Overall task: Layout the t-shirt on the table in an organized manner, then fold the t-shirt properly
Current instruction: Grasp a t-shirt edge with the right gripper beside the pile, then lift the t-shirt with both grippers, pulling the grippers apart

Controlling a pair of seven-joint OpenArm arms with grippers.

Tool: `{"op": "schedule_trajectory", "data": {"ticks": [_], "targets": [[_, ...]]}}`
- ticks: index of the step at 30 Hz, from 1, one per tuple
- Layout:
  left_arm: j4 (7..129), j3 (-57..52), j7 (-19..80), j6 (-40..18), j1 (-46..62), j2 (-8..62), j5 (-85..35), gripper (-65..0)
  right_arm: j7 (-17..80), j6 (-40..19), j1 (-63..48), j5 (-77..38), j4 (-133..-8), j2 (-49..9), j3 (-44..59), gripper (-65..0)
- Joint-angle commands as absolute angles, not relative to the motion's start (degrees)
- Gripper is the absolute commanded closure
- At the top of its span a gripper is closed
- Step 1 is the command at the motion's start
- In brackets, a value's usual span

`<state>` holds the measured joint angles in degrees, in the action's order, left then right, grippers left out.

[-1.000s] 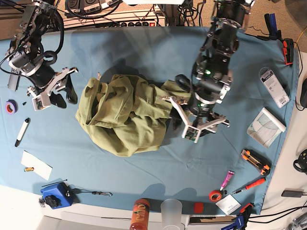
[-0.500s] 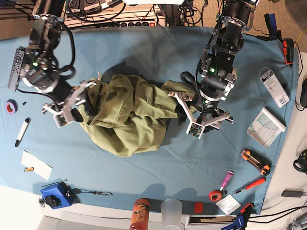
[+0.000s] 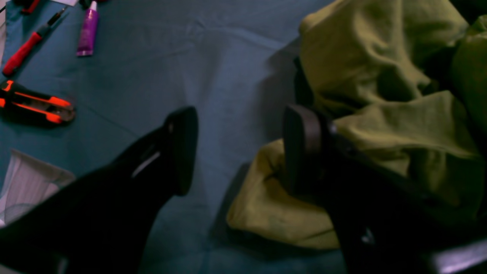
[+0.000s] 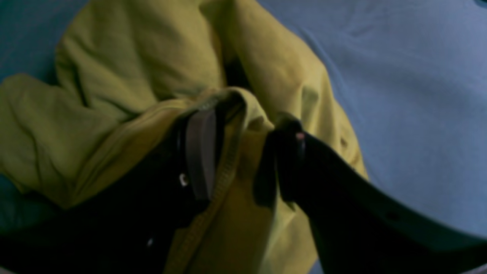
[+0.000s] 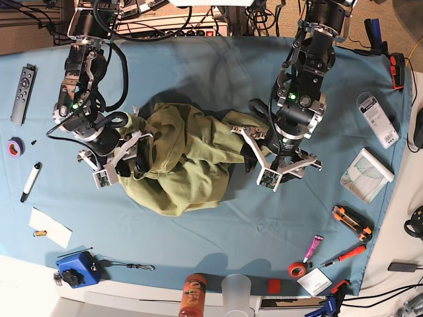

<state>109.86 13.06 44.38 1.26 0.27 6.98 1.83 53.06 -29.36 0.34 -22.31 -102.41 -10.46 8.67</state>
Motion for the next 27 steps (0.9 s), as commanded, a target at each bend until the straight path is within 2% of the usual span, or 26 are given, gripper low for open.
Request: {"op": "schedule_trajectory", "data": {"ticks": [1,3,4,7,8,11,16,21,27], "targets": [[110.9,13.0,43.0,1.5,-0.6,6.8,1.9,-36.1,51.4,-29.3,1.7,-22.9,-103.4,-10.9,8.9,-24.9],[110.9,13.0,43.0,1.5,-0.6,6.8,1.9,-36.1,51.4,-29.3,1.7,-22.9,-103.4,-10.9,8.9,-24.1],[110.9,13.0,42.9,1.5,-0.6,6.8,1.9,-36.1,51.7,-29.3,1.7,-22.9,-103.4,-10.9,8.9,-21.2],[110.9,13.0,42.9,1.5,-0.6,6.8,1.9,-36.1,53.3,-27.7,1.7,-22.4,-103.4,-10.9,8.9,-2.2],[110.8,13.0,42.9,1.5,-0.6,6.8,1.9,-36.1,53.5,-27.1,1.7,-21.2,-103.4,-11.0,8.9,0.0],[110.9,13.0,43.3,1.5,-0.6,6.8,1.9,-36.1,53.4,-26.2,1.8,-17.4,-103.4,-11.0,9.2,0.0],[110.9,13.0,43.9,1.4,1.6,6.8,1.7,-36.0,55.4,-26.8,1.3,-20.1,-106.8,-11.1,13.3,0.0],[110.8,13.0,43.7,-7.1,5.8,6.8,-3.4,-36.1,56.2,-28.9,-2.1,-26.1,-113.8,-11.1,20.9,0.0],[110.8,13.0,38.8,-12.3,6.5,6.8,-4.3,-36.1,57.7,-31.6,-7.2,-30.2,-117.1,-11.1,29.7,0.0]]}}
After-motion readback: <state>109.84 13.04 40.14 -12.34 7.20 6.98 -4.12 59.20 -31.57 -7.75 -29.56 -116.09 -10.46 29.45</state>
